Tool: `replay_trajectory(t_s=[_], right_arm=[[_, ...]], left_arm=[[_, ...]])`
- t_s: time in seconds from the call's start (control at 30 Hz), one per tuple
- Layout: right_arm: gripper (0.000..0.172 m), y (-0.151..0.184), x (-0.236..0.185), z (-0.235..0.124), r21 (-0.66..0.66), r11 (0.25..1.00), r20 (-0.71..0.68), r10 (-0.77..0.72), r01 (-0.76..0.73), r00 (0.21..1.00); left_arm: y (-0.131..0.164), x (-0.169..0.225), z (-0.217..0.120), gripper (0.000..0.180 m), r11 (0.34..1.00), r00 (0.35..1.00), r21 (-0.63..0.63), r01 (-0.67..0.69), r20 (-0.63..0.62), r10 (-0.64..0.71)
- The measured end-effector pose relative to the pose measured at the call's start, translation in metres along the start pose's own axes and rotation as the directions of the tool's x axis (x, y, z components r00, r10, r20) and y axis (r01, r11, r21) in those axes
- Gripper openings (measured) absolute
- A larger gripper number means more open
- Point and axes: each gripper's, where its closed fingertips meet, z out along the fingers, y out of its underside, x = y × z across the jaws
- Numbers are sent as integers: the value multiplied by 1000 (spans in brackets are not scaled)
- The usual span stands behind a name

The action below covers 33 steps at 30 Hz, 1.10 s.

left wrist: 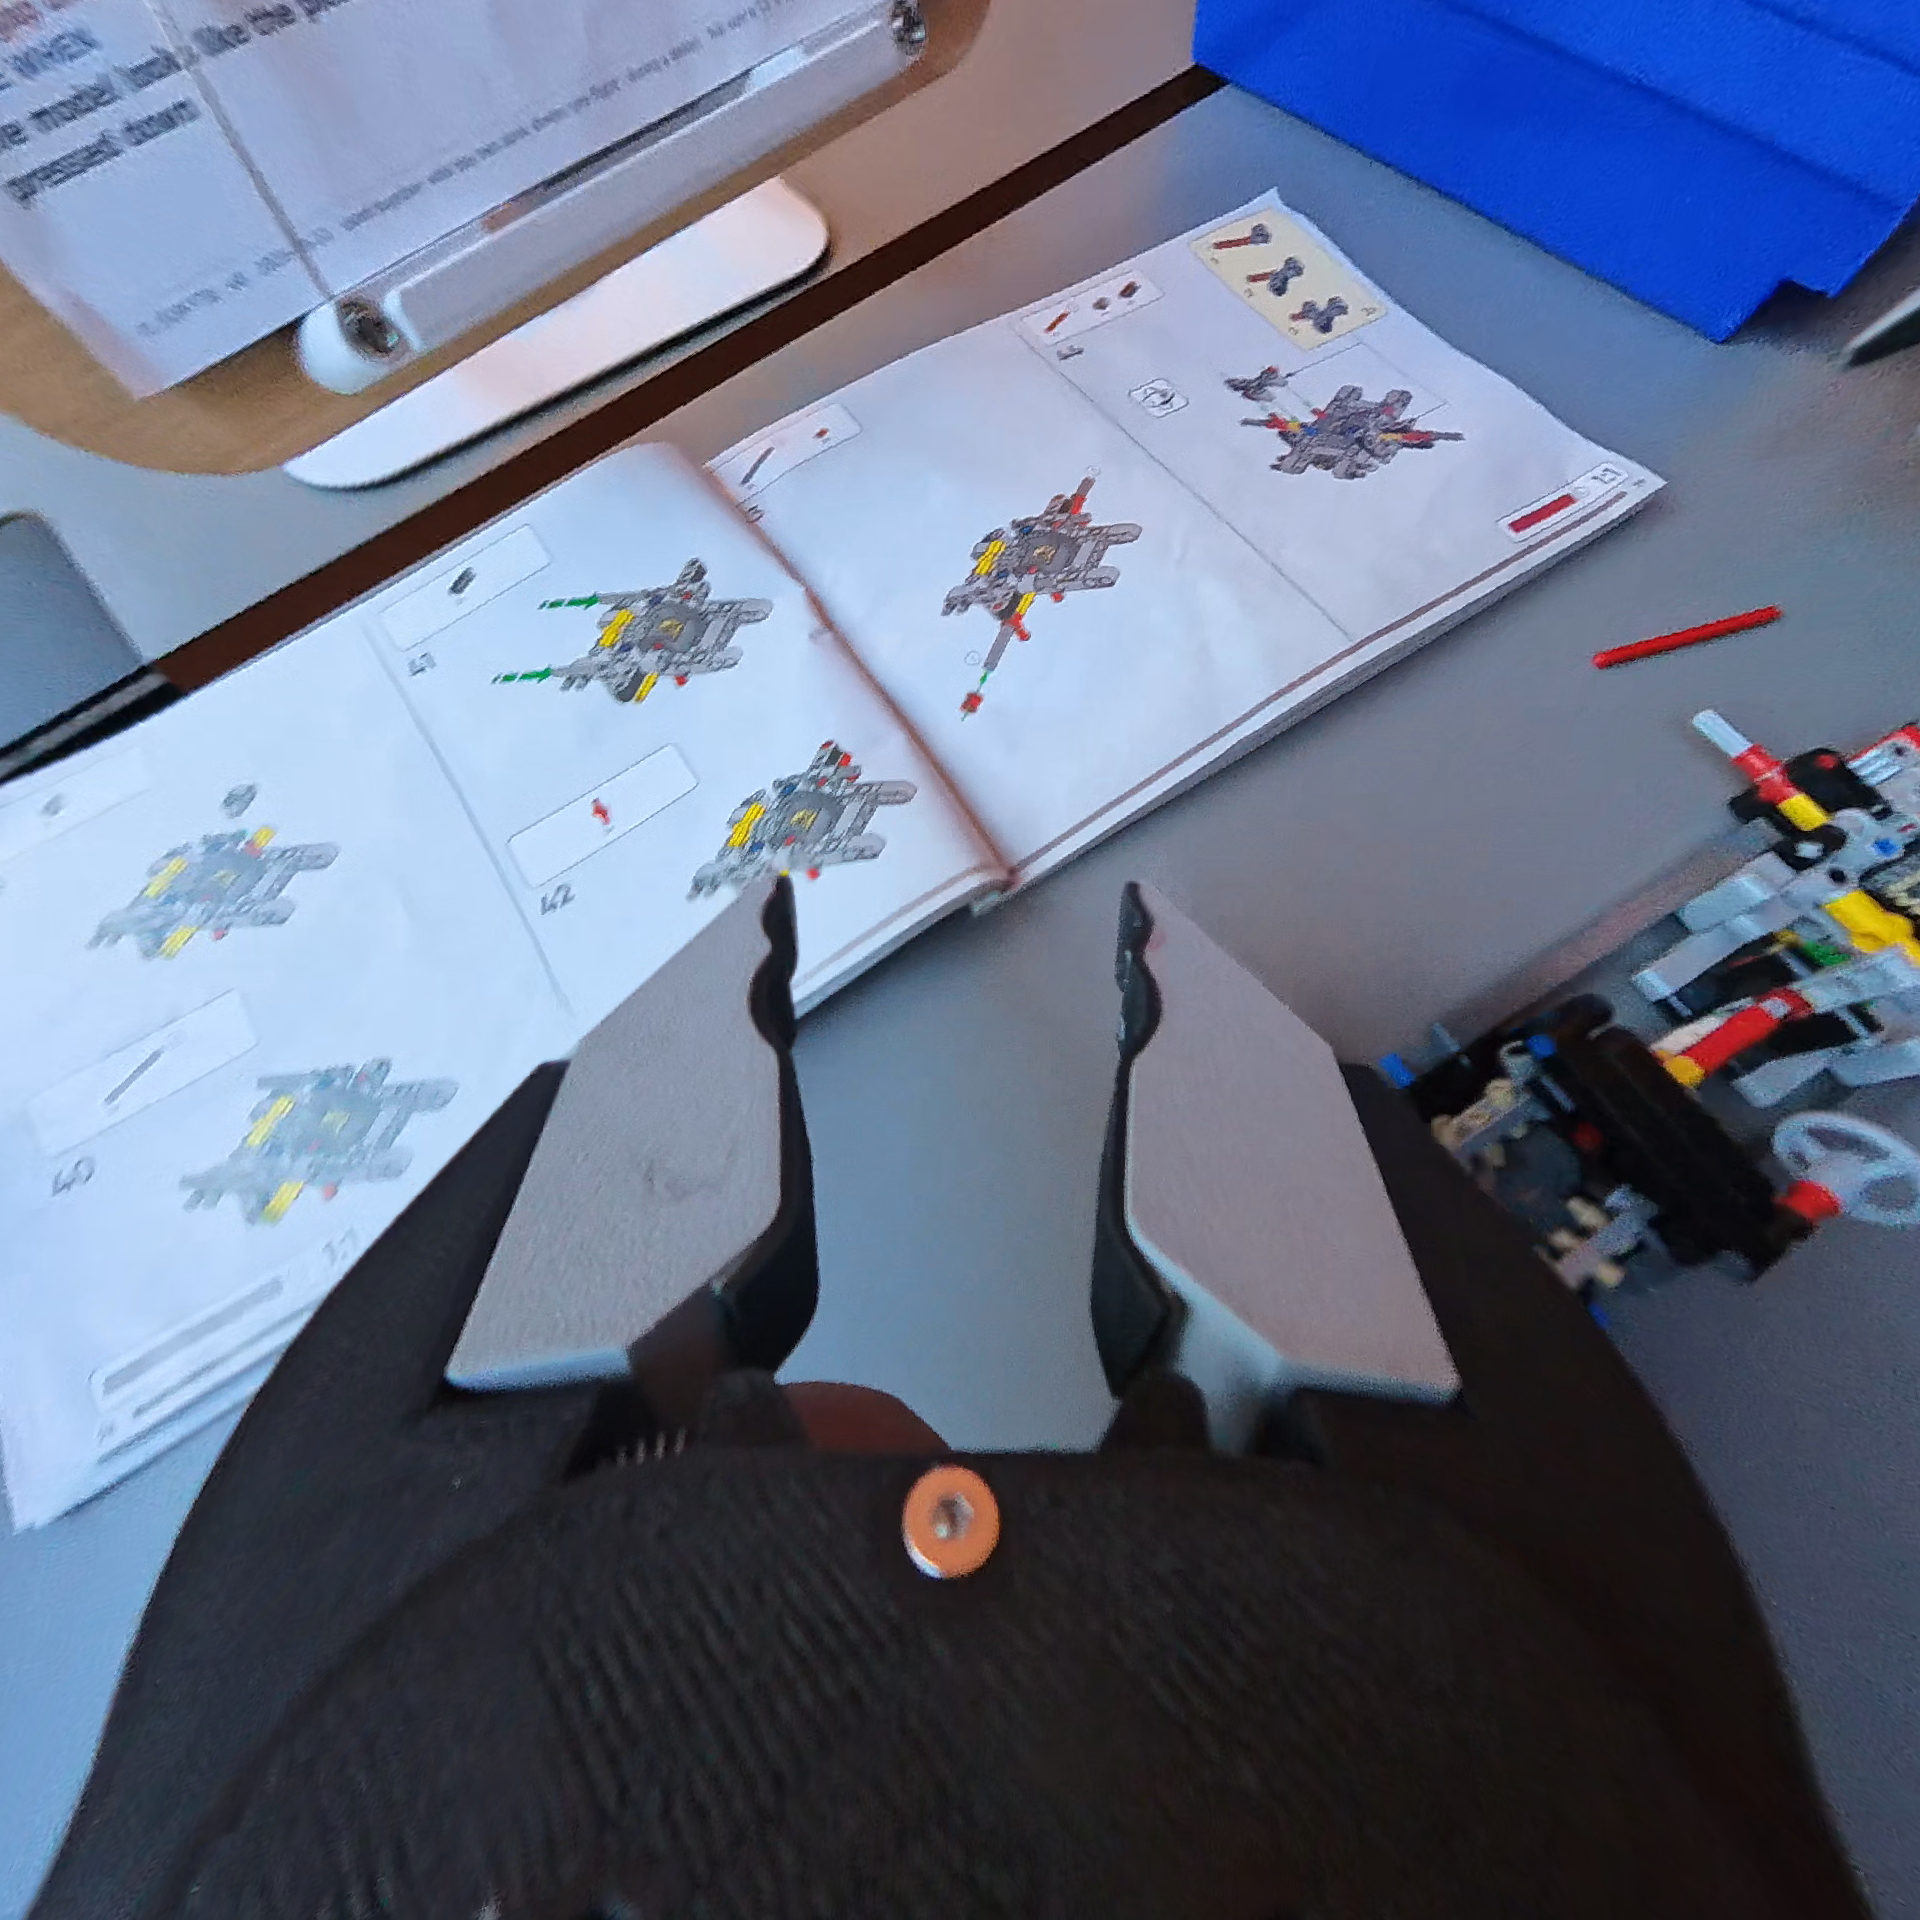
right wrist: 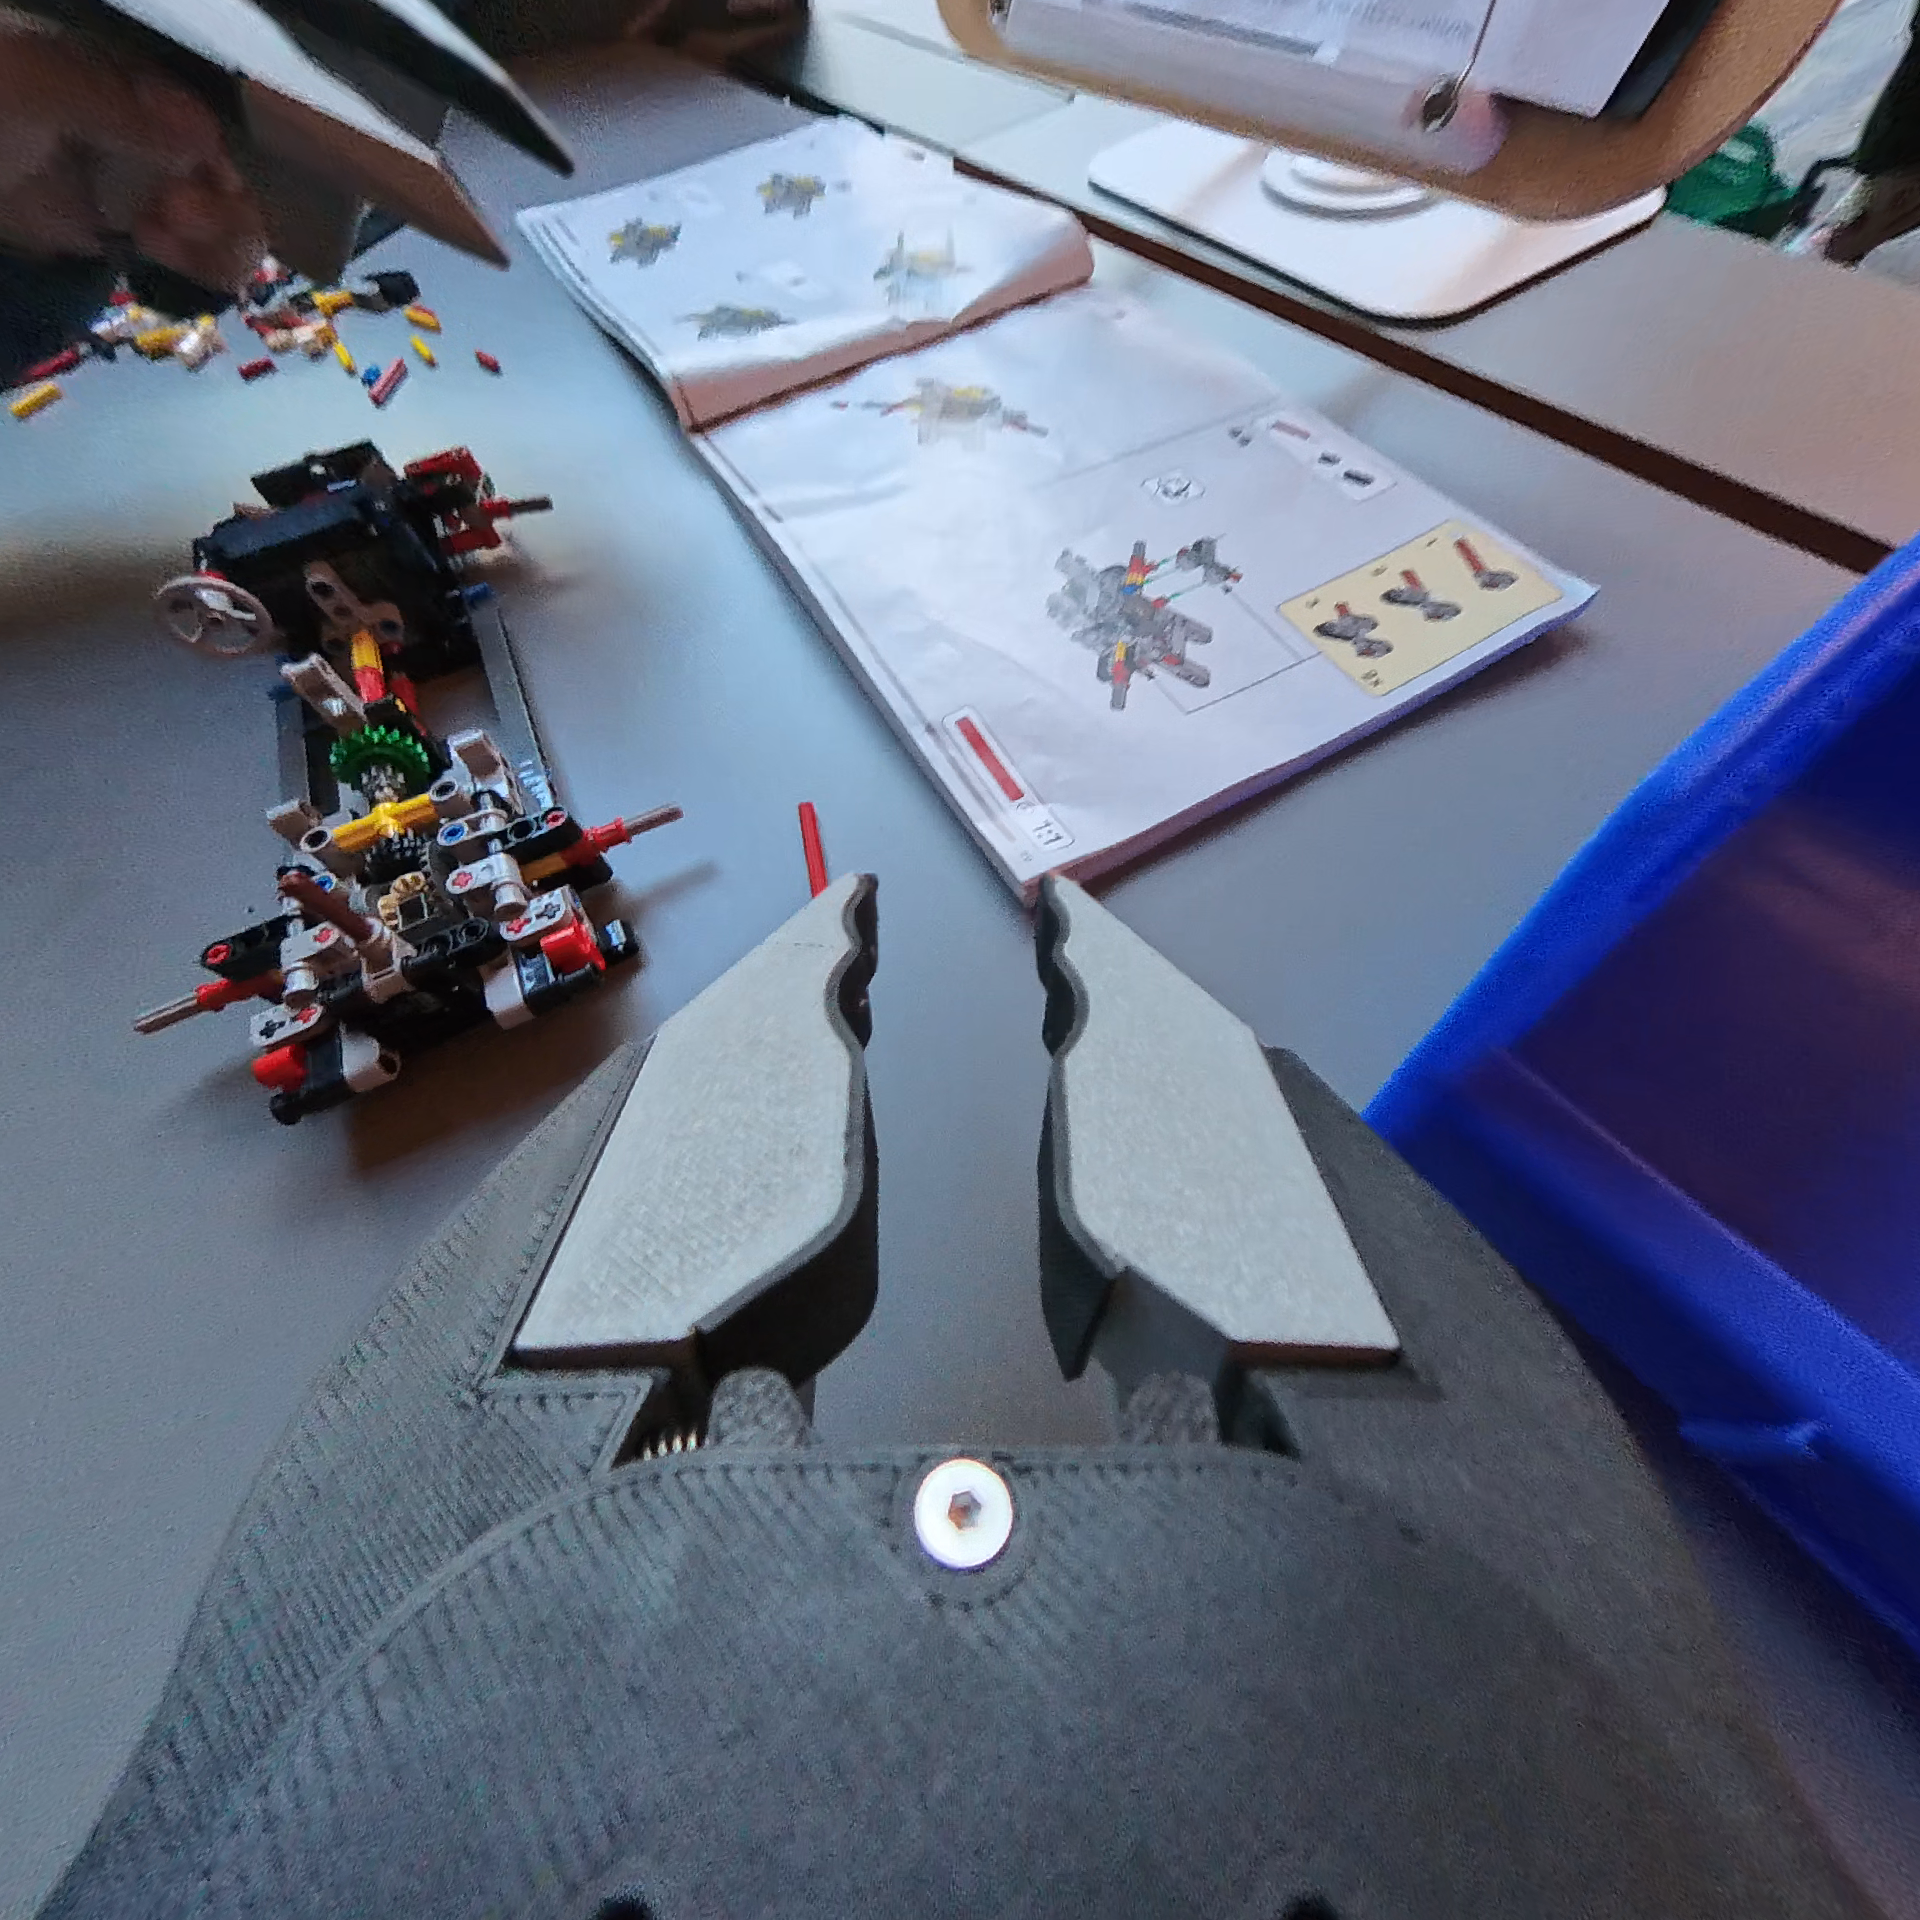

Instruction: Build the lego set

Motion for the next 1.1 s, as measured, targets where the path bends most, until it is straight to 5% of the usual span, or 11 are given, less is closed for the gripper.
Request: replay_trajectory(t_s=[0.33, 0.6, 0.73, 0.9, 1.1], right_arm=[[26, -8, 26, -5, 104, 995, -119, 8, 4, 993], [27, -7, 35, -6, 115, 991, -115, 78, -65, 990], [26, -8, 34, -6, 117, 992, -129, 60, -45, 990], [25, -8, 33, -7, 119, 992, -130, 52, -36, 990], [23, -10, 26, -9, 138, 989, -103, 59, -44, 993]], left_arm=[[36, -75, -20, 62, 978, 963, 43, 205, 168, -209], [36, -168, -31, 89, 939, 905, -61, 339, 294, -307], [38, -171, -9, 95, 909, 904, -165, 383, 269, -332], [80, -148, 27, 138, 848, 938, -423, 318, 269, -218], [80, -153, 31, 148, 859, 936, -402, 318, 281, -215]])
